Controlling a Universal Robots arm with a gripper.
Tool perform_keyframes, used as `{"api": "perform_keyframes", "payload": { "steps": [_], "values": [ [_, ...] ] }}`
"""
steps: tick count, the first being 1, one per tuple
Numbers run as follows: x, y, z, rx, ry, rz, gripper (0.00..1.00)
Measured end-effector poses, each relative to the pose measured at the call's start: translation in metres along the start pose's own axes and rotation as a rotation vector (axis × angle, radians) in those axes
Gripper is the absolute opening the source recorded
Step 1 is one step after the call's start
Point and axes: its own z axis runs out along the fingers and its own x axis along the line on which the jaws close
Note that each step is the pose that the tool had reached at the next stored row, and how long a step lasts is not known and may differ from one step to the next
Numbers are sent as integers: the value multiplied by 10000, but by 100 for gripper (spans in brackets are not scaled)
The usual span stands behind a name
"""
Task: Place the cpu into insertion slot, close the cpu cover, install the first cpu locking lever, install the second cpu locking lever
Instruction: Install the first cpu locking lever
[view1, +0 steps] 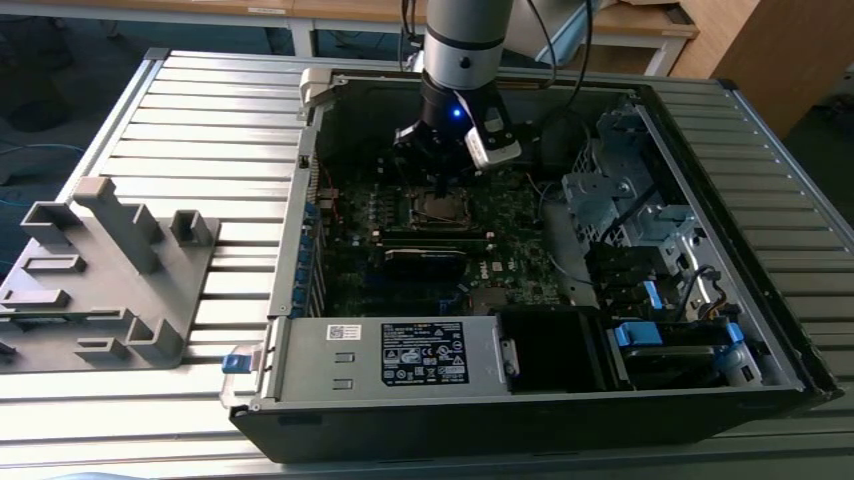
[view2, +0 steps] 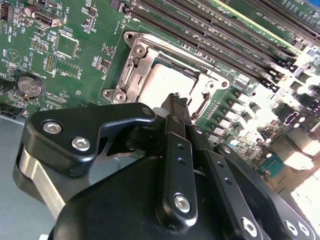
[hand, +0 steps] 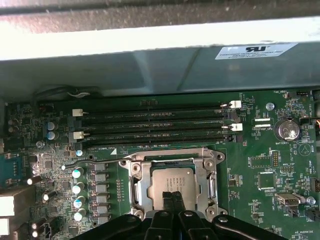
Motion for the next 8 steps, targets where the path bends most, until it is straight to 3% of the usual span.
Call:
{"api": "perform_keyframes", "payload": {
  "steps": [8],
  "values": [
    [0,-1,-16,4,2,0,11]
  ]
}}
